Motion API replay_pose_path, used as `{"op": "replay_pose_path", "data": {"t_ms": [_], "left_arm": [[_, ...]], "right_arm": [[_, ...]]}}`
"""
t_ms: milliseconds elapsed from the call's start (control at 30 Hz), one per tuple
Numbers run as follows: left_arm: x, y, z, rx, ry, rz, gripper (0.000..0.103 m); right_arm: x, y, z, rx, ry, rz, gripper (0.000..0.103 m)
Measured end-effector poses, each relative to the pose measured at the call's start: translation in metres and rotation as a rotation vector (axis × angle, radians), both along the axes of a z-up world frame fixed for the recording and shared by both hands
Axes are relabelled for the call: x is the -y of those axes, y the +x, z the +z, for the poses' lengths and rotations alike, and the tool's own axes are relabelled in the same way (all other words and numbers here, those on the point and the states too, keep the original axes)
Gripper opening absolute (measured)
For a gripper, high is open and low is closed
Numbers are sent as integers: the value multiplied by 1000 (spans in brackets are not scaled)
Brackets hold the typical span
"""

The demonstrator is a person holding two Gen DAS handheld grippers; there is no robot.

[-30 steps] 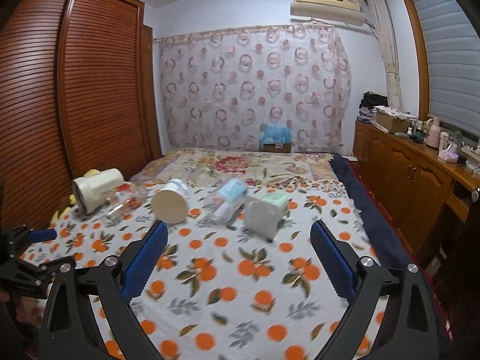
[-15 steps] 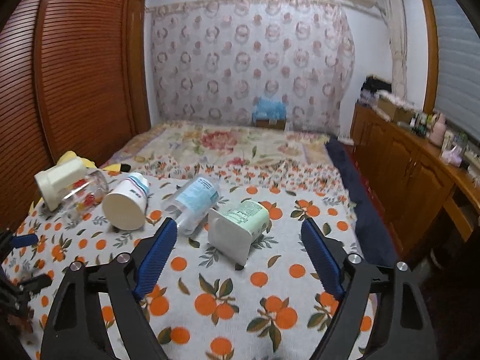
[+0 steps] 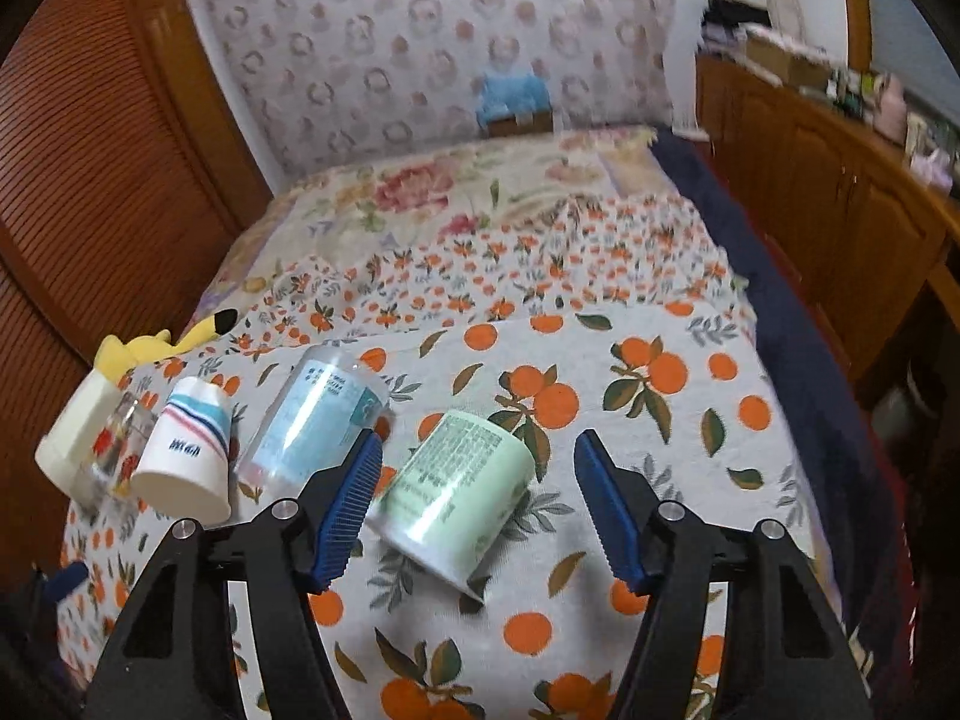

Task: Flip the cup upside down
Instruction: 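Move the right gripper to the green-labelled cup and close around it, then lift the green-labelled cup with the right gripper and rotate it upright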

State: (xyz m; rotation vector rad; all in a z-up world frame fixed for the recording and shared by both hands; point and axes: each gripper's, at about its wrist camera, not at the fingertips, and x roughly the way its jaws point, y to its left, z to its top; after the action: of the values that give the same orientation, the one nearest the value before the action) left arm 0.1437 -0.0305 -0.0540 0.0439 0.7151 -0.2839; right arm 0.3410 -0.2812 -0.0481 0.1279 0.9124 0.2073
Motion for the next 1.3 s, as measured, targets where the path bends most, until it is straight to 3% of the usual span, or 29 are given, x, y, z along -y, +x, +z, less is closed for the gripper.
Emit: {"op": "replay_pose_path", "data": {"t_ms": [400, 700, 1033, 1300], "left_arm": [[11, 2, -6, -9, -7, -20, 95], [7, -12, 3, 14, -16, -19, 95], [-11, -35, 13, 38, -29, 9, 95], [-30, -51, 17, 45, -23, 44, 95]], "right_arm": [[-18, 34, -27, -178, -38, -72, 66], [-23, 29, -21, -191, -77, -62, 54], [-18, -21, 13, -110, -84, 64, 53], [-54, -87, 25, -95, -41, 261, 53]]}}
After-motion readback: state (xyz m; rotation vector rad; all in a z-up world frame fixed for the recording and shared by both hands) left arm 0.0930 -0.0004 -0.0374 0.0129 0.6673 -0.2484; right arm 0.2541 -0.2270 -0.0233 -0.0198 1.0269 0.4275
